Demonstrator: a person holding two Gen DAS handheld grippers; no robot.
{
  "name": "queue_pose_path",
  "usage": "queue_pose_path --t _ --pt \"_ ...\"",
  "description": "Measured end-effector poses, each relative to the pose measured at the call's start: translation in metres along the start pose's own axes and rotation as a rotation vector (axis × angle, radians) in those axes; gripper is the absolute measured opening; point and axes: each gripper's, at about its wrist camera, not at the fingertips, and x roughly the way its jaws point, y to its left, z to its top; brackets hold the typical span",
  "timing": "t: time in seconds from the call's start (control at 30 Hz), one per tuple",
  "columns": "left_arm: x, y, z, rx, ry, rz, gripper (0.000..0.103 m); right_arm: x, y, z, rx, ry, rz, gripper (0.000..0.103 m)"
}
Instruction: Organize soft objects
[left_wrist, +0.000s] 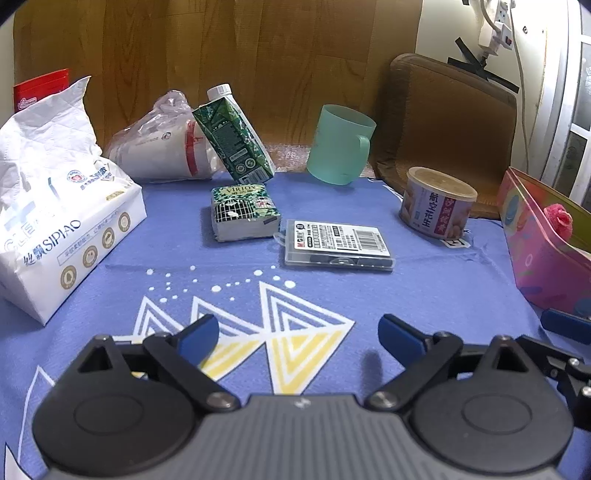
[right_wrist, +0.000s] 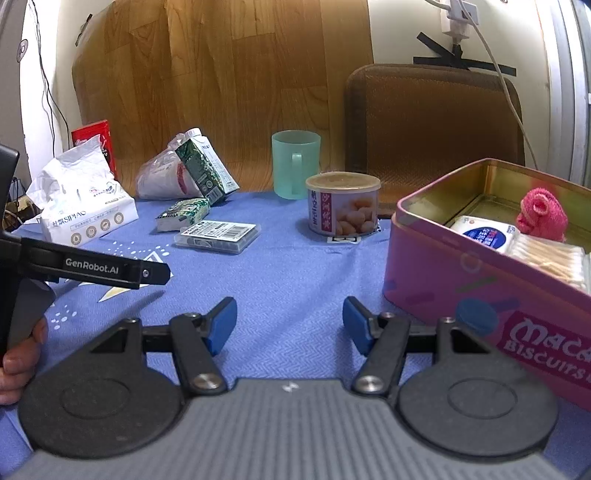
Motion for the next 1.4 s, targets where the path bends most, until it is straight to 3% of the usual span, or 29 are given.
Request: queue_pose_path --t 1.4 --pt "-0.001 0.0005 -0.0009 -0.012 -0.003 -0.012 0.1 0.0015 -0.003 -0.0008 0.01 0.001 0.002 0.066"
